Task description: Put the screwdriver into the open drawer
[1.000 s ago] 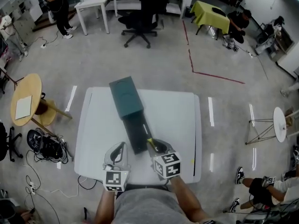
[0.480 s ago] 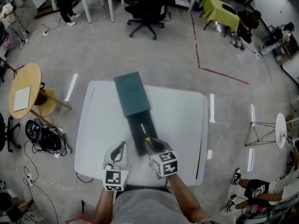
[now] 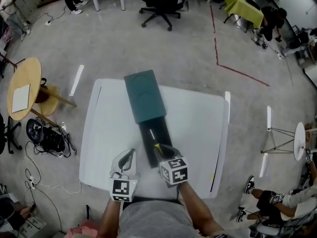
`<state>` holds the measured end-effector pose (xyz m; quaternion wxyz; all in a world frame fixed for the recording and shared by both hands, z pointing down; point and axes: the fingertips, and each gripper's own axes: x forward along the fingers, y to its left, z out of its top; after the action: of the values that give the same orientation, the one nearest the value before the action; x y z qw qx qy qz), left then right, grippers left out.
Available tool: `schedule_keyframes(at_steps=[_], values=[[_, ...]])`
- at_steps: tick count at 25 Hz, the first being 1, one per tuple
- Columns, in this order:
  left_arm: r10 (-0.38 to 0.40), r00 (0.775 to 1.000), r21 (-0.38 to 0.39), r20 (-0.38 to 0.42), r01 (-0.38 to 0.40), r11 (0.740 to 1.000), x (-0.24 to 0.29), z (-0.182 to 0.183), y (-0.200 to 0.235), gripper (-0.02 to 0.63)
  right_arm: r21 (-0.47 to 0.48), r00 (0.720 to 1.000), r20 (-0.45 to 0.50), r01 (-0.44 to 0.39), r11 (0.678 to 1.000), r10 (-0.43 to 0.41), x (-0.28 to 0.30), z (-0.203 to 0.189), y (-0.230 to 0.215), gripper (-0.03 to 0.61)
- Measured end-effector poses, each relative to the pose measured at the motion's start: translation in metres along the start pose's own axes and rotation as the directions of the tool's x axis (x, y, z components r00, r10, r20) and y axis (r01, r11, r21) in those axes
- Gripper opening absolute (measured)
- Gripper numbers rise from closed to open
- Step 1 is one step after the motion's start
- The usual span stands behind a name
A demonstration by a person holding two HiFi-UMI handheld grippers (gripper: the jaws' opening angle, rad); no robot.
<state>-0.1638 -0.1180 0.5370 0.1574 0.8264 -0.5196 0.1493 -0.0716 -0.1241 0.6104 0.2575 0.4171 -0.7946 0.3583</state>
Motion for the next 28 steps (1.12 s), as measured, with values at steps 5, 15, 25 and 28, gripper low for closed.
schedule_keyframes(at_steps=[5, 15, 25, 28], values=[[-0.001, 1.0, -0.016, -0.028, 0.0, 1.0, 0.011, -0.007, 0.007, 0.011, 0.014, 0.999, -0.035, -0.007, 1.0, 0.007, 0.016, -0.003, -0.005, 0.081], [-0.006, 0.997, -0.045, -0.08, 0.002, 0.999, 0.028, -0.03, 0.019, 0.011, 0.025, 0.995, -0.095, -0.02, 0.999, 0.023, 0.052, -0.012, -0.009, 0.081], [-0.011, 0.994, -0.067, -0.111, 0.003, 0.998, 0.041, -0.043, 0.031, 0.011, 0.035, 0.991, -0.132, -0.016, 0.999, 0.021, 0.074, -0.02, -0.013, 0.081], [-0.017, 0.993, -0.071, -0.117, 0.009, 0.997, 0.043, -0.044, 0.03, 0.011, 0.038, 0.99, -0.14, -0.013, 0.999, 0.018, 0.076, -0.021, -0.014, 0.081]])
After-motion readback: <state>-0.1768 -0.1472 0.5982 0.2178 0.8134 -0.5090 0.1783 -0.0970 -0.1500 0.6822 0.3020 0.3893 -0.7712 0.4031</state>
